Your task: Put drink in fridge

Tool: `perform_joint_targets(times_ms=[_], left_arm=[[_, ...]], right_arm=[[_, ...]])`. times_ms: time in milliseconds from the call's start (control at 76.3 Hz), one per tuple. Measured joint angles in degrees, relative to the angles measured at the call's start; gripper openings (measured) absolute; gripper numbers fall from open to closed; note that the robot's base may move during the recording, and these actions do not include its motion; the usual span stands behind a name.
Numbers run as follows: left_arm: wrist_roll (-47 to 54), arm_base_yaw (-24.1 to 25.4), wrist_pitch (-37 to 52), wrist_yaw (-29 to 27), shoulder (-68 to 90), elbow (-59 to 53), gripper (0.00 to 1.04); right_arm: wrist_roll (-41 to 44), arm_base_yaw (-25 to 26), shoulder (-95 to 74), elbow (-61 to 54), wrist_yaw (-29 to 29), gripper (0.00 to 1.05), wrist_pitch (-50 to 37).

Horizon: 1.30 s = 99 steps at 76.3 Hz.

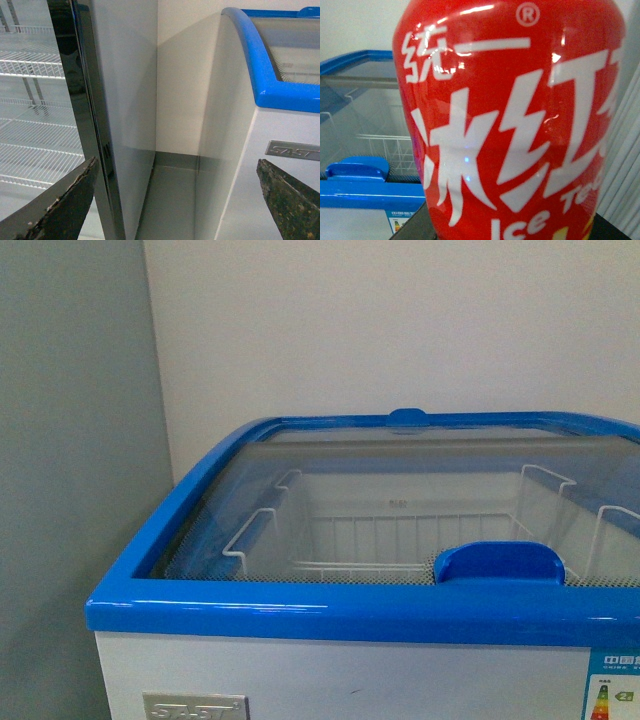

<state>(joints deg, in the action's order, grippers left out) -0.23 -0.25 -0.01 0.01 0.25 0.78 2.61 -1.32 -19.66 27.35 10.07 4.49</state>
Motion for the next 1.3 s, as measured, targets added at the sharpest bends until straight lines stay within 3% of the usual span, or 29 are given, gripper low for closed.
perform_joint_targets(times_ms=[26, 105, 118, 210, 341, 446, 616, 747, 957, 1101, 1298], left_arm=[[-0.04, 0.02, -0.02, 0.07, 0.02, 0.0, 0.97], [-4.81, 4.55, -4.61, 14.75, 5.29, 2.45, 0.97], [-6.34, 5.75, -4.09, 19.26, 8.35, 3.08, 0.97], [-9.92, 6.38, 7.21, 31.52, 24.68, 5.92, 0.97], [-7.13, 4.04, 22.69, 30.03, 43.5, 12.63, 0.97], [-2.51, 1.97, 30.21, 29.03, 57.68, 21.66, 0.97], [10.99, -3.72, 32.26, 30.12, 72.96, 40.52, 0.97], [21.62, -8.28, 28.72, 35.5, 77.92, 51.3, 0.97], [36.37, -16.52, 15.1, 43.17, 83.76, 63.36, 0.97], [45.55, -22.82, 2.62, 43.45, 89.29, 71.97, 0.97], [49.11, -27.61, -2.23, 40.52, 95.27, 78.03, 0.97]], right_arm=[[0.0, 0.0, 0.0, 0.0, 0.0, 0.36, 0.0], [0.0, 0.0, 0.0, 0.0, 0.04, 0.36, 0.0], [0.0, 0.0, 0.0, 0.0, 0.04, 0.36, 0.0], [0.0, -0.11, 0.0, 0.0, -0.13, 0.36, 0.0], [0.0, -0.09, 0.0, -0.02, 0.15, 0.36, 0.0], [0.0, -0.11, 0.0, 0.0, -0.04, 0.36, 0.0], [0.0, -0.11, 0.0, -0.02, 0.04, 0.36, 0.0], [0.0, -0.11, 0.0, 0.0, 0.02, 0.36, 0.0], [0.0, -0.11, 0.0, 0.0, 0.02, 0.36, 0.0], [0.0, -0.11, 0.0, 0.0, 0.02, 0.36, 0.0], [0.0, -0.11, 0.0, 0.0, 0.02, 0.36, 0.0]])
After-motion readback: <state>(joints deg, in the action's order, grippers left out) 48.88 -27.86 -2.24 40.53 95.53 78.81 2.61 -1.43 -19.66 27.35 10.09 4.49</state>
